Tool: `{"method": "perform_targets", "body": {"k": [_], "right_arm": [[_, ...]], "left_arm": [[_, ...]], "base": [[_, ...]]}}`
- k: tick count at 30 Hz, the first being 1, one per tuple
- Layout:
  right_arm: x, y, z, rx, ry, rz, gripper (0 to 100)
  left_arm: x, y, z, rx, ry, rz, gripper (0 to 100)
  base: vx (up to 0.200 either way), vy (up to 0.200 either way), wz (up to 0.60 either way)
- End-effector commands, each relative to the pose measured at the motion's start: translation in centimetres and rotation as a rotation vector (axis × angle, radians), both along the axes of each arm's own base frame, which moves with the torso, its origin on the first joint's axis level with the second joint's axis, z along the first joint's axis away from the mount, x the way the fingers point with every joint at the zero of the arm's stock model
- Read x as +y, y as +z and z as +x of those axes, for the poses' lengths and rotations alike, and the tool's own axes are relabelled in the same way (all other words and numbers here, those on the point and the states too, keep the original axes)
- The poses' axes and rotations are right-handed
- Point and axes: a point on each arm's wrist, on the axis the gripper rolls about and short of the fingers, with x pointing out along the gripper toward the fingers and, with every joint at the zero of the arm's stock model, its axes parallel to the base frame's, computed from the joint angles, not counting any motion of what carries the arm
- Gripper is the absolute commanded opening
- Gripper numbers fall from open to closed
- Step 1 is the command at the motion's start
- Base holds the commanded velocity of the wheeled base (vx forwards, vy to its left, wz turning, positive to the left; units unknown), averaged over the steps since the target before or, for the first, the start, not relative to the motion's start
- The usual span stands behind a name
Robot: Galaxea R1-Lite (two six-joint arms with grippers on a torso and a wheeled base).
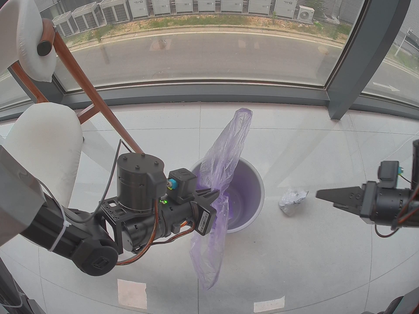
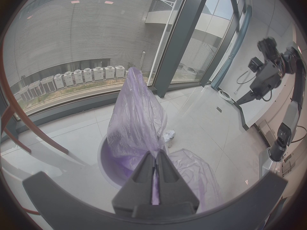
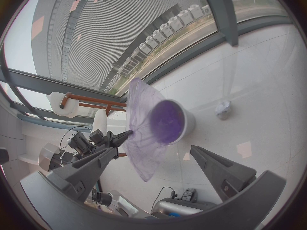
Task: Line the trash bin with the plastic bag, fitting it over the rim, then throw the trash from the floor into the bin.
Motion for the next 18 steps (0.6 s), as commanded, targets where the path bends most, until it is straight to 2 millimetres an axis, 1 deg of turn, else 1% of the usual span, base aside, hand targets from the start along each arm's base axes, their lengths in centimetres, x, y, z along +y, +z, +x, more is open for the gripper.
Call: {"method": "perform_targets", "body": {"k": [1, 2, 3, 8, 11, 14, 15, 16, 18], "right_arm": [[4.6, -1.3, 5.2, 0.096, 0.071, -0.003, 100], [4.7, -1.3, 5.3, 0.092, 0.069, -0.001, 100], [5.2, -1.5, 6.2, 0.074, 0.071, 0.006, 100], [6.6, -2.1, 8.5, 0.021, 0.068, 0.028, 100], [7.3, -2.2, 9.9, 0.001, 0.053, 0.031, 100], [7.8, -2.2, 11.0, -0.007, 0.034, 0.029, 100], [7.8, -2.2, 11.1, -0.01, 0.034, 0.03, 100], [8.0, -2.4, 11.9, -0.012, 0.024, 0.03, 100], [8.0, -2.4, 11.9, -0.012, 0.024, 0.03, 100]], "left_arm": [[-0.4, -0.7, 0.0, 0.012, -0.009, 0.014, 0], [-0.4, -0.7, 0.0, 0.012, -0.009, 0.014, 0], [-0.5, -0.7, 0.0, 0.012, -0.01, 0.014, 0], [-0.6, -0.9, 0.0, 0.017, -0.012, 0.02, 0], [-0.7, -1.0, 0.0, 0.018, -0.014, 0.022, 0], [-0.9, -1.2, 0.1, 0.019, -0.018, 0.025, 0], [-0.8, -1.2, 0.1, 0.02, -0.016, 0.026, 0], [-0.9, -1.2, 0.1, 0.015, -0.019, 0.02, 0], [-0.9, -1.2, 0.1, 0.015, -0.019, 0.02, 0]], "base": [[0.0, 0.0, 0.0], [0.0, 0.0, 0.0], [0.0, 0.0, 0.0], [0.0, 0.0, 0.0], [0.0, 0.0, 0.0], [0.0, 0.0, 0.0], [0.0, 0.0, 0.0], [0.0, 0.0, 0.0], [0.0, 0.0, 0.0]]}}
